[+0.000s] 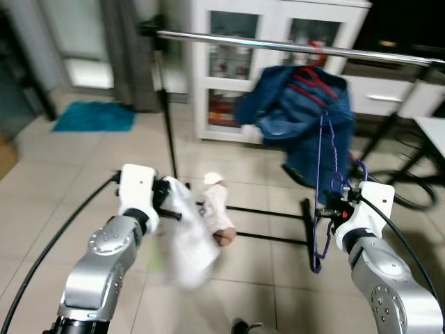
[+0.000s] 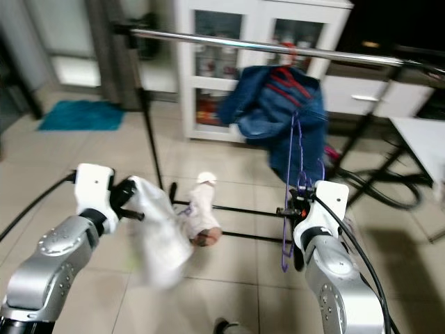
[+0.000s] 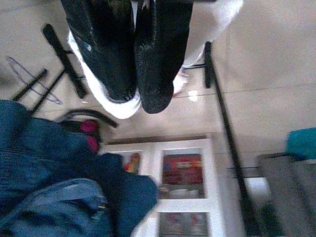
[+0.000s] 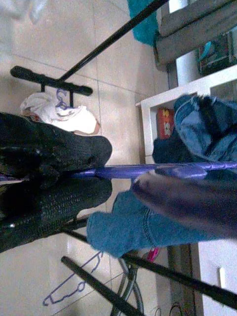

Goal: Hang hanger

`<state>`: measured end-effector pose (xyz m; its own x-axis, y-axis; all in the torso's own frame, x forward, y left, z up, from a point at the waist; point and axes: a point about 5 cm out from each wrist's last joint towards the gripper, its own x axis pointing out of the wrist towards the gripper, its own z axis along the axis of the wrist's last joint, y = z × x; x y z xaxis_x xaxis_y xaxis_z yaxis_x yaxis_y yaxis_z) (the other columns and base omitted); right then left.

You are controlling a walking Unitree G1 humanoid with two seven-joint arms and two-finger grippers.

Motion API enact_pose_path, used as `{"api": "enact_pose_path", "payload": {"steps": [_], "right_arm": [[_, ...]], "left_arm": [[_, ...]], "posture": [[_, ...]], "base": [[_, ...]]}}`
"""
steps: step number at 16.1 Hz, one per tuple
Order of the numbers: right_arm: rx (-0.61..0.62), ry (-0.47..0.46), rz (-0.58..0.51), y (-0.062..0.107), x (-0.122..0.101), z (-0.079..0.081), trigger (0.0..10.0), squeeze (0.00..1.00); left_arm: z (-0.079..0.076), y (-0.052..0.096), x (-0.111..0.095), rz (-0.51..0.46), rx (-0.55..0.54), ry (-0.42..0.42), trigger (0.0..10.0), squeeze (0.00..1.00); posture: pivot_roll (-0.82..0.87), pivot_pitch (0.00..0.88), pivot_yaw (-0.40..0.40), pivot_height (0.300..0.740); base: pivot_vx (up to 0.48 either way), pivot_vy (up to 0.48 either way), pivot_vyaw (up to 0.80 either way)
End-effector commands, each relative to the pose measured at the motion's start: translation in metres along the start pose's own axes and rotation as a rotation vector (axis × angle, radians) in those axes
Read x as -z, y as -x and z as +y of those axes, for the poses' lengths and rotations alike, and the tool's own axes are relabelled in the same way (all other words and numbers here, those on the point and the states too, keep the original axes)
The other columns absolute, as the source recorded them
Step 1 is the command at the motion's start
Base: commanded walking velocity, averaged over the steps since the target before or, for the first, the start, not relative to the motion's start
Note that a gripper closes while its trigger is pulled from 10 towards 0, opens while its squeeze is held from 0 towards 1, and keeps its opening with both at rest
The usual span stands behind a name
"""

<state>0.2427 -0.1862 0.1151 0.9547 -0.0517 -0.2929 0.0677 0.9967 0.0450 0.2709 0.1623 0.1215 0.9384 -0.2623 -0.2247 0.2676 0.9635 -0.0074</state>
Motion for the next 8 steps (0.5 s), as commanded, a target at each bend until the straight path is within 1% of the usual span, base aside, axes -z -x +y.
{"api": "enact_pose_path", "payload": {"steps": [1, 2, 3, 4, 5, 6, 7, 8], "right_arm": [[0.010, 0.002, -0.007, -0.001, -0.003, -0.002, 10.0, 0.00], [0.030, -0.018, -0.032, -0.002, -0.007, -0.006, 10.0, 0.00], [0.031, -0.020, -0.037, -0.002, -0.008, -0.006, 10.0, 0.00], [-0.015, -0.075, -0.057, -0.005, -0.012, -0.002, 10.0, 0.00], [0.001, -0.104, -0.060, -0.004, -0.013, -0.002, 10.0, 0.00], [-0.004, -0.187, -0.057, -0.007, -0.015, 0.001, 10.0, 0.00], [-0.021, -0.170, -0.044, -0.009, -0.014, 0.005, 10.0, 0.00], [-0.014, -0.165, -0.039, -0.009, -0.014, 0.006, 10.0, 0.00]], "left_arm": [[-0.004, 0.001, -0.013, -0.066, 0.031, -0.015, 10.0, 0.00], [-0.002, -0.001, -0.014, -0.078, 0.031, -0.014, 10.0, 0.00], [-0.002, -0.001, -0.015, -0.081, 0.028, -0.009, 10.0, 0.00], [-0.001, -0.001, -0.013, -0.073, 0.005, 0.014, 10.0, 0.00], [-0.002, 0.000, -0.015, -0.077, 0.002, 0.015, 10.0, 0.00], [-0.004, 0.001, -0.020, -0.102, 0.018, -0.005, 10.0, 0.00], [-0.003, 0.002, -0.019, -0.098, 0.020, -0.026, 10.0, 0.00], [-0.001, 0.001, -0.019, -0.099, 0.017, -0.026, 10.0, 0.00]], "posture": [[0.02, 0.000, -0.011, 0.740], [0.01, 0.000, -0.005, 0.740], [0.01, 0.000, -0.001, 0.740], [0.01, 0.000, 0.001, 0.740], [0.02, 0.000, -0.011, 0.740], [0.04, 0.000, -0.020, 0.740], [0.04, 0.000, -0.018, 0.740], [0.03, 0.000, -0.012, 0.740]], "base": [[0.000, 0.000, -0.75], [0.000, 0.000, -0.75], [0.000, 0.000, -0.74], [0.000, 0.000, -0.77], [0.000, 0.000, -0.78], [0.000, 0.000, -0.78], [0.000, 0.000, -0.77], [0.000, 0.000, -0.76]]}}
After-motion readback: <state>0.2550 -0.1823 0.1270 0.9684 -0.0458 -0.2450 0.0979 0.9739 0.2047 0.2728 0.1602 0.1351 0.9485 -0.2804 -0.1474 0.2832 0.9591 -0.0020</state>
